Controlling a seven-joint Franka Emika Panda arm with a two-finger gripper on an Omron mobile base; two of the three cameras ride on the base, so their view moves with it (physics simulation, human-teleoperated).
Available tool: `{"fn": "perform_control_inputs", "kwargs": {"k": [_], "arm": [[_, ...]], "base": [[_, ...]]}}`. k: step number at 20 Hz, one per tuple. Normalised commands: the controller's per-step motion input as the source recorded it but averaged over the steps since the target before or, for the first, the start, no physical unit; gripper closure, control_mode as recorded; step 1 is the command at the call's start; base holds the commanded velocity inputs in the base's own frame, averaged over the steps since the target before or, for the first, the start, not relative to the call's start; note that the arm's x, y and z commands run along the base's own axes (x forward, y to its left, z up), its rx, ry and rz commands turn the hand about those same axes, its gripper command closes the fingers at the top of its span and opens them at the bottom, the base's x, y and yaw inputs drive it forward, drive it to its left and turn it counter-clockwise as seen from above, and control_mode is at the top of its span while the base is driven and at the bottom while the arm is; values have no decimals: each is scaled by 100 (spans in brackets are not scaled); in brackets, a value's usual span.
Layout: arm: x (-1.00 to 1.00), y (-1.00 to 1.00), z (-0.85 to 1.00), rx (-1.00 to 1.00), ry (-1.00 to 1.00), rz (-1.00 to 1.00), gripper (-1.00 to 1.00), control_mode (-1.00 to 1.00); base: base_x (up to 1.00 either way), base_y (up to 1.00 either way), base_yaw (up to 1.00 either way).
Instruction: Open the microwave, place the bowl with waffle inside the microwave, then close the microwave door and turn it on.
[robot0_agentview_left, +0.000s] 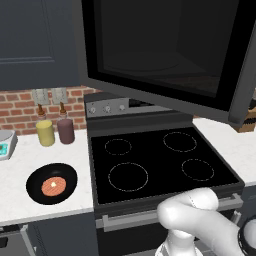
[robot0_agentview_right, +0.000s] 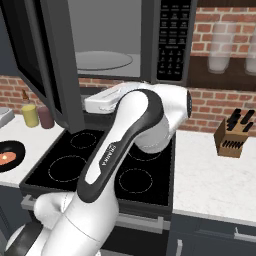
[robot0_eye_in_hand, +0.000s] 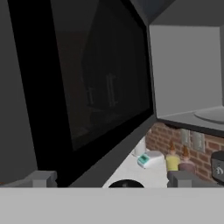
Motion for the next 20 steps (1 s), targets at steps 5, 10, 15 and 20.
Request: {"fn": "perform_control_inputs", "kwargs": {"k": [5,10,15,20], "arm": [[-3,66,0,0,0,0,-100,-100],[-32,49,0,4,0,5,-100,-100],[-54,55,0,6,0,15,-100,-100],[-61,66,0,4,0,11,-100,-100]], "base": [[0,0,0],[0,0,0],[0,0,0],[0,0,0]]}}
